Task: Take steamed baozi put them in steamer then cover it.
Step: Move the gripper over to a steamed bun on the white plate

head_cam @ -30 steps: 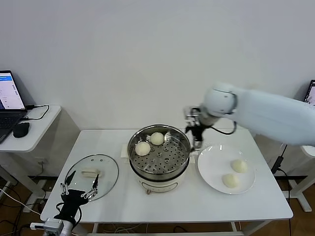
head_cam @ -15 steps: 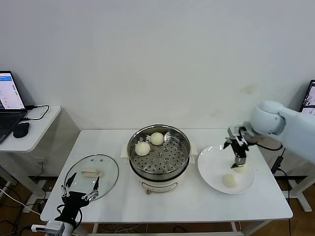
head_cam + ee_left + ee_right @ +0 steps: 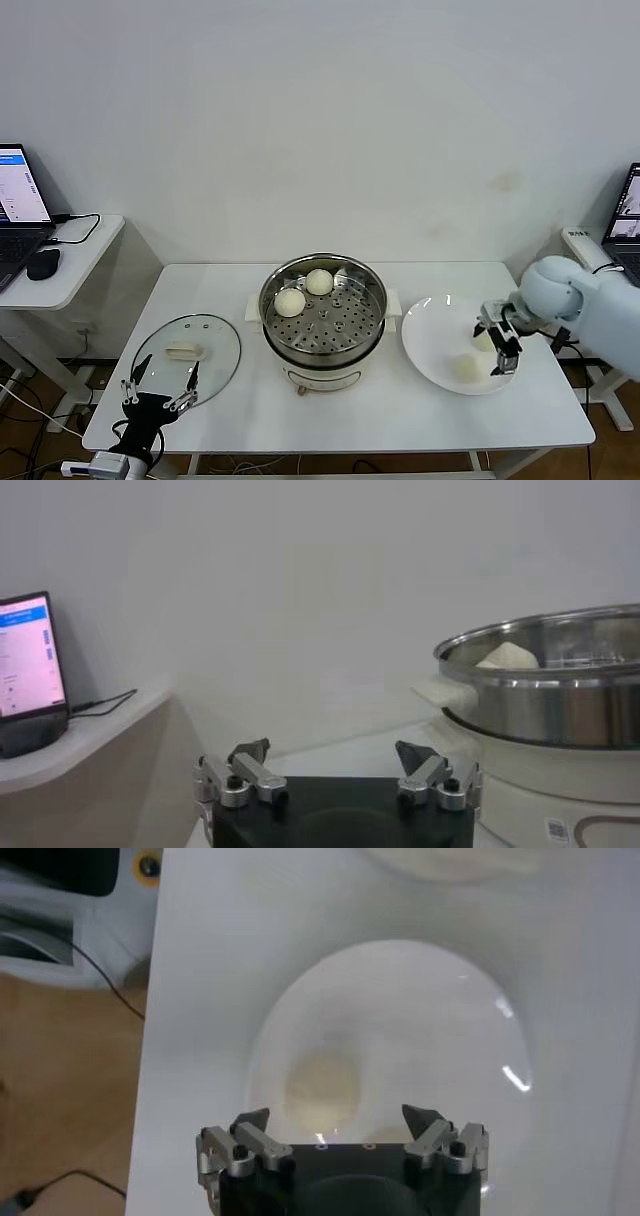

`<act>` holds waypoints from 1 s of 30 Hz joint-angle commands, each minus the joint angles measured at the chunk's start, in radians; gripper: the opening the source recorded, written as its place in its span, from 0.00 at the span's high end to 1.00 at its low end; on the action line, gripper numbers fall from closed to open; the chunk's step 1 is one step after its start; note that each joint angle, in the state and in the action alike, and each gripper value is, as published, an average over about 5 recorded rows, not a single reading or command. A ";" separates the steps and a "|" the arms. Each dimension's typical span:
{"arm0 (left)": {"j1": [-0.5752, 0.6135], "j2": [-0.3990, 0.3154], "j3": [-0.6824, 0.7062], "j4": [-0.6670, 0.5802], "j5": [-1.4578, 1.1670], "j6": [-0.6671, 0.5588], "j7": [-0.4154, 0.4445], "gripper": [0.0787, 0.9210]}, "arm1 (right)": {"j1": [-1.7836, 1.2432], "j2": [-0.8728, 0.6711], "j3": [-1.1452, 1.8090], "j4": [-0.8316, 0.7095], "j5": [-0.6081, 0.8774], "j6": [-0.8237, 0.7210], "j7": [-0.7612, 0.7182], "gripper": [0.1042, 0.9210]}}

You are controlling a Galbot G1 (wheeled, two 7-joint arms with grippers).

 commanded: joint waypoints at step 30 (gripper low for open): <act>-0.012 -0.004 -0.001 0.026 -0.003 -0.005 -0.001 0.12 | -0.142 0.110 0.098 -0.122 -0.075 -0.029 0.075 0.40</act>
